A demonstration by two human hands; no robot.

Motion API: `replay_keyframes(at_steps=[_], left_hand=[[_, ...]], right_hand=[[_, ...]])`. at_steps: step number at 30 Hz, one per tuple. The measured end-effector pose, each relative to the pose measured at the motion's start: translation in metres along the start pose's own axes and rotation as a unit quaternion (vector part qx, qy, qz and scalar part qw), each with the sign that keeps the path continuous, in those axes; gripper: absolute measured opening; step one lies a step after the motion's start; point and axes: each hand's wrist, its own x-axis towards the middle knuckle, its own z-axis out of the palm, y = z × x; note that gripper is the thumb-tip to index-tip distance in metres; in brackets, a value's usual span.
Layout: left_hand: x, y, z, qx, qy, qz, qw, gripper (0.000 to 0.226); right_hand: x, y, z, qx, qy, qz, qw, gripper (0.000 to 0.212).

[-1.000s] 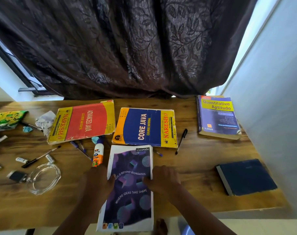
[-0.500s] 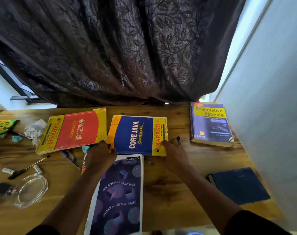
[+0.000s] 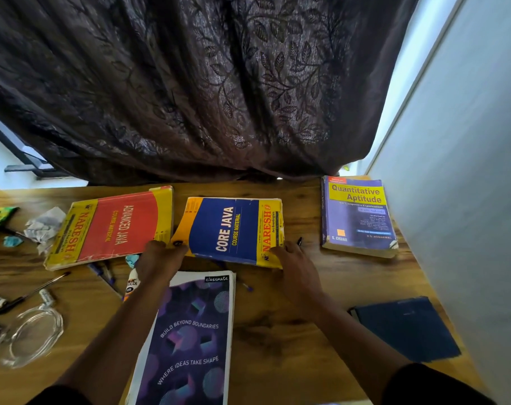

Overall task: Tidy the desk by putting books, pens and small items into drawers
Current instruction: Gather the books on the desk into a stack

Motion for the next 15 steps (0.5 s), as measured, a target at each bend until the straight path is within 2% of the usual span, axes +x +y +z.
replay_keyframes(at_steps=[5,9,12,15], left_hand=[[-0.009,0.022,0.002,-0.152,0.014,0.025,0.988,0.027],[-0.001,0.016,0.001,-0.131,0.002,0.006,0.991,0.032],[0.007,-0.004,0.004,-0.116,-0.033,-0.013,0.993,0.032],[0.009,-0.004,0.007,-0.202,-0.053,-0.061,0.976,0.022]], right_hand=[[0.005,0.007,0.0,0.008,0.011,0.002,1.0,0.059],[0.001,0.009,-0.002,0.022,0.038,0.001,0.999,0.065],[-0.006,0.01,-0.003,0.05,0.059,0.022,0.997,0.061],[-0.01,0.013,-0.003,0.06,0.086,0.041,0.994,0.053]])
